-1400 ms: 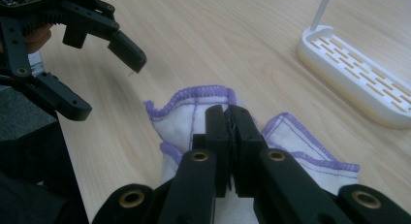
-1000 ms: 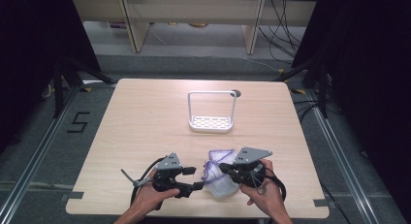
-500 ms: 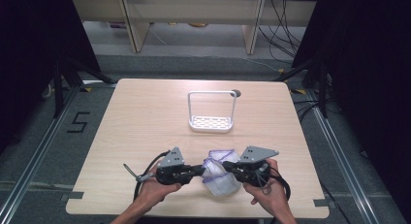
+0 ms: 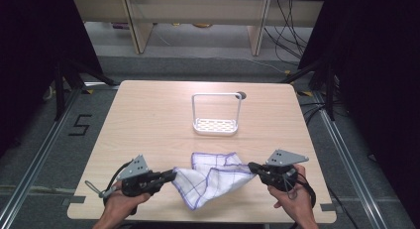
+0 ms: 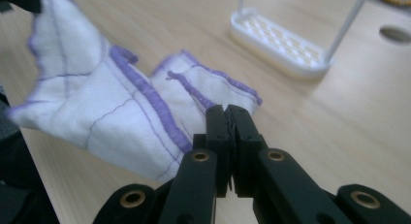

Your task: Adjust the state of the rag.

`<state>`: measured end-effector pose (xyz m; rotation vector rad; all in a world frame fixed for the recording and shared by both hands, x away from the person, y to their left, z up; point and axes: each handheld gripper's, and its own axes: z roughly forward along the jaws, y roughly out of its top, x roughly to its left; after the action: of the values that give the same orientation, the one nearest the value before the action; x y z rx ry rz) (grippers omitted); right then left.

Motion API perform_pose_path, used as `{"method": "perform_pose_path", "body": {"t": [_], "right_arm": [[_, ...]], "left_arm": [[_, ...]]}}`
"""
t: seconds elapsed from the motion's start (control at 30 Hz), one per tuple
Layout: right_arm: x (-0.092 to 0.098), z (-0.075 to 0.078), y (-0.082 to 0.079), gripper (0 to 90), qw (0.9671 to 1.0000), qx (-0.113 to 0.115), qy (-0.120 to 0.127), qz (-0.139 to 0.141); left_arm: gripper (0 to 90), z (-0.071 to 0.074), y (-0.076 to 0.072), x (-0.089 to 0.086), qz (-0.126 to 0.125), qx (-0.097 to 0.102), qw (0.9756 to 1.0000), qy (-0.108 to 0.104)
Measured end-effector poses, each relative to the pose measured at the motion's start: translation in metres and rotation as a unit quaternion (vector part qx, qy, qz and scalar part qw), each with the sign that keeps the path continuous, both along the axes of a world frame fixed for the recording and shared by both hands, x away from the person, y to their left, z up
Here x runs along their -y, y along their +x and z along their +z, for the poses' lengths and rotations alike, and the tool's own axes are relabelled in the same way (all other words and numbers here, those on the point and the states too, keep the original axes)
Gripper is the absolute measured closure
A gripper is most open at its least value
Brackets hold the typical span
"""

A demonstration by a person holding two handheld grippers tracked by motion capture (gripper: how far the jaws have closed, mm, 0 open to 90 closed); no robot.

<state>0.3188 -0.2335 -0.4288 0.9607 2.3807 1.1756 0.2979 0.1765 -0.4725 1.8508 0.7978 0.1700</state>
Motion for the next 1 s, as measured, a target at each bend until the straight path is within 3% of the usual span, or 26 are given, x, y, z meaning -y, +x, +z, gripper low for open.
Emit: {"method": "perform_pose_path", "body": {"t": [0.03,0.07,0.1,0.17,0.2,0.23,0.33,0.4,0.47,0.5,0.53,0.57,0.6,0.63,0.67,0.7,0.73,0.77,0.8,0.83,0.9,1.0], "right_arm": [[0.006,-0.016,0.002,88.5,0.9997,-0.022,-0.006,-0.002],[0.006,-0.016,0.002,88.5,0.9997,-0.022,-0.006,-0.002],[0.009,-0.031,0.001,88.5,0.9988,-0.047,-0.012,-0.005],[0.013,-0.042,-0.003,88.5,0.9975,-0.068,-0.016,-0.006],[0.013,-0.042,-0.003,88.5,0.9975,-0.068,-0.016,-0.006],[0.017,-0.047,-0.006,88.4,0.9971,-0.068,-0.032,-0.014],[0.021,-0.050,-0.009,88.4,0.9964,-0.076,-0.033,-0.019],[0.022,-0.051,-0.010,88.2,0.9963,-0.074,-0.038,-0.020],[0.021,-0.051,-0.010,86.8,0.9964,-0.076,-0.036,-0.014],[0.020,-0.049,-0.009,78.5,0.9968,-0.066,-0.039,-0.020],[0.020,-0.049,-0.009,78.5,0.9968,-0.066,-0.039,-0.020],[0.019,-0.043,-0.009,72.0,0.9969,-0.066,-0.021,-0.039],[0.019,-0.043,-0.009,72.0,0.9969,-0.066,-0.021,-0.039],[0.016,-0.033,-0.009,61.8,0.9959,-0.074,-0.002,-0.051],[0.016,-0.033,-0.009,61.8,0.9959,-0.074,-0.002,-0.051],[0.014,-0.028,-0.004,57.4,0.9972,-0.058,0.000,-0.047],[0.014,-0.028,-0.004,57.4,0.9972,-0.058,0.000,-0.047],[0.010,-0.026,0.001,53.5,0.9971,-0.058,-0.004,-0.049],[0.006,-0.026,0.002,51.4,0.9963,-0.065,0.001,-0.055],[0.005,-0.027,0.006,49.5,0.9969,-0.060,-0.007,-0.049],[0.000,-0.028,0.011,47.4,0.9968,-0.067,-0.012,-0.043],[-0.007,-0.030,0.017,43.8,0.9971,-0.065,-0.021,-0.035]], "left_arm": [[86.0,-0.019,-0.006,-0.004,-0.002,-0.036,0.9993,0.007],[86.0,-0.019,-0.006,-0.004,-0.002,-0.036,0.9993,0.007],[85.9,-0.032,-0.015,-0.004,-0.012,-0.049,0.9982,0.031],[85.7,-0.038,-0.023,-0.001,-0.021,-0.054,0.9968,0.056],[85.7,-0.038,-0.023,-0.001,-0.021,-0.054,0.9968,0.056],[85.6,-0.039,-0.027,0.000,-0.026,-0.055,0.9954,0.074],[85.2,-0.041,-0.028,0.001,-0.027,-0.057,0.9957,0.068],[83.3,-0.040,-0.028,0.002,-0.028,-0.064,0.9946,0.076],[66.0,-0.039,-0.026,0.000,-0.030,-0.066,0.9943,0.078],[57.5,-0.036,-0.024,0.000,-0.011,-0.072,0.9958,0.055],[53.9,-0.036,-0.024,0.000,-0.011,-0.072,0.9958,0.055],[51.1,-0.028,-0.018,-0.002,0.007,-0.068,0.9966,0.045],[46.5,-0.028,-0.018,-0.002,0.007,-0.068,0.9966,0.045],[43.5,-0.021,-0.009,-0.002,0.031,-0.060,0.9970,0.038],[43.2,-0.021,-0.009,-0.002,0.031,-0.060,0.9970,0.038],[43.0,-0.015,0.007,0.000,0.036,-0.050,0.9973,0.040],[41.8,-0.015,0.007,0.000,0.036,-0.050,0.9973,0.040],[40.6,-0.011,0.023,0.008,0.041,-0.054,0.9970,0.036],[40.7,-0.011,0.023,0.008,0.041,-0.054,0.9970,0.036],[40.6,-0.010,0.032,0.013,0.037,-0.049,0.9973,0.040],[38.3,-0.007,0.060,0.030,0.016,-0.043,0.9966,0.069],[35.2,-0.008,0.085,0.045,0.014,-0.052,0.9948,0.087]]}}
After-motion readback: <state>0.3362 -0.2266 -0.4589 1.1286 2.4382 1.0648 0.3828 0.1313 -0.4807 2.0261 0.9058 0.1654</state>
